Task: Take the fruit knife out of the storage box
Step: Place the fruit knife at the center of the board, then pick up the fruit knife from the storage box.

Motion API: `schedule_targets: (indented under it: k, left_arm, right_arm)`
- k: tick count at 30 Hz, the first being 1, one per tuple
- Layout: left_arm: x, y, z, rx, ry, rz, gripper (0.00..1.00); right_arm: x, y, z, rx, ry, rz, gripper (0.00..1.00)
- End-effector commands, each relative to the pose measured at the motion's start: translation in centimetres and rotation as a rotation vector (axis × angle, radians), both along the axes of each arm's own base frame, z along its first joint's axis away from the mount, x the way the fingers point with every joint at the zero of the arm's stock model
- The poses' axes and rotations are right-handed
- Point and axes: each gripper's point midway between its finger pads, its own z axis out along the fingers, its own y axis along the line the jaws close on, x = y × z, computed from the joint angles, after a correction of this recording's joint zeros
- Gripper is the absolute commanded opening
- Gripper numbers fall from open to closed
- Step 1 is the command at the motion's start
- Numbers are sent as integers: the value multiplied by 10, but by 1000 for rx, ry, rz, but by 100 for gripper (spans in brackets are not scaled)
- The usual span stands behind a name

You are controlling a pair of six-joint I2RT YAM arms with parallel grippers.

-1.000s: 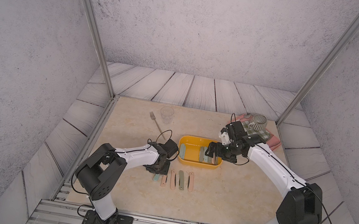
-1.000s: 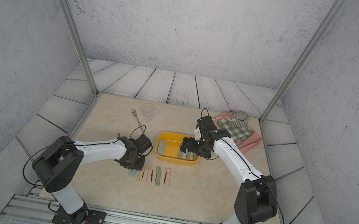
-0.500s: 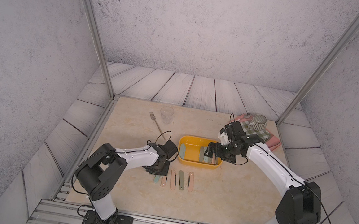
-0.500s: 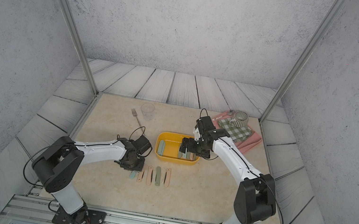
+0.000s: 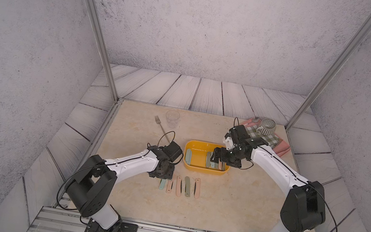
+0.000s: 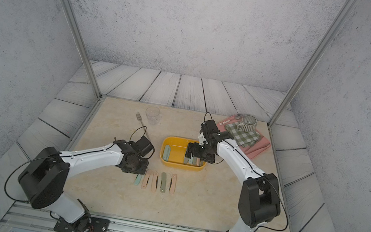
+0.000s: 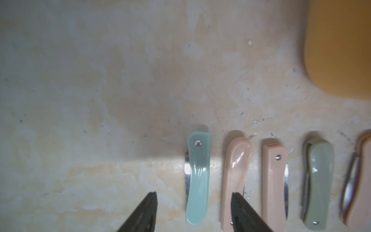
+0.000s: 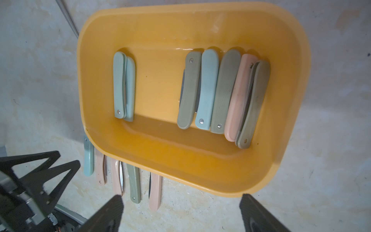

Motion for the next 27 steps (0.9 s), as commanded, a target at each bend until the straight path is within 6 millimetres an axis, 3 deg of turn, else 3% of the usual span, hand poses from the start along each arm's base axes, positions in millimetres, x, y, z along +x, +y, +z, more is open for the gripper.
schedule_targets:
  k: [1,5,7,14,21,23,27]
  left_arm:
    - [19,-5,46,-59,-120,6,65]
    - [31,-16,82,-124,-214,-19,68]
    - [35,-20,93,-152,-244,-29,71]
    - [35,-24,111,-190,-269,-42,78]
    - [34,-16,119,-185,-291,-38,89]
    - [35,-14,123,-185,-302,-35,99]
    - [37,-11,128,-189,-315,-34,99]
  right_arm:
    - [14,7,-3,-23,-28,17,79]
    - [29,16,-16,-42,-22,37,56]
    - [35,21,-25,-53,-14,49,51]
    - [57,32,-56,-106,9,83,56]
    - [62,43,-79,-126,42,103,56]
    - [63,43,-86,-137,52,104,56]
    - [67,44,-97,-153,65,102,55]
